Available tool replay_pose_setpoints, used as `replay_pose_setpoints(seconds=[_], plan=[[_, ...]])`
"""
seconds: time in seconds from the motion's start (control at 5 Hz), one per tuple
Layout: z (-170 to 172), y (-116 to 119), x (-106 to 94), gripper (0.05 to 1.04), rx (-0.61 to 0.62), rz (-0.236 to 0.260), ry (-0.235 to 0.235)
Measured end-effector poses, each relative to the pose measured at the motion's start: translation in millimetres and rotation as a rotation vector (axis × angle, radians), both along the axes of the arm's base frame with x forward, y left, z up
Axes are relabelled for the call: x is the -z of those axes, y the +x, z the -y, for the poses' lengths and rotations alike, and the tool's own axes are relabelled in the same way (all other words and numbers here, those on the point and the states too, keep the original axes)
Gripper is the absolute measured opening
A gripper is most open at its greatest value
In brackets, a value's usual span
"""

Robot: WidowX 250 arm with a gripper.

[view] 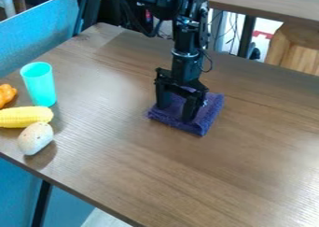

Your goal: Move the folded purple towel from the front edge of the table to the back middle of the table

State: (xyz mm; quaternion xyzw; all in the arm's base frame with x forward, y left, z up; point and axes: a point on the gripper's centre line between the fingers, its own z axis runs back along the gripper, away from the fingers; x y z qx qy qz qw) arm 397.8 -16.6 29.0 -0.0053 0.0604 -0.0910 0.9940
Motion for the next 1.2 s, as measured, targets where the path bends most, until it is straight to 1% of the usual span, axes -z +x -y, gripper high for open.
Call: replay_pose_setpoints(seconds=[0.2,0.4,0.6,0.8,1.0,1.2], plan=[[-5,-21,-4.9,1.001,-0.039,-0.026,0.032],[-11,-31,-37.6,1.001,-0.069,0.030,0.070],[-4,-43,-56.8,1.000,-0.051,0.086,0.088],[0,-63,-63.6,1.000,0.006,0.074,0.125],[1,-100,-59.7,1.000,0.044,0.030,0.123],[1,-124,-62.5,1.000,0.032,0.031,0.103]])
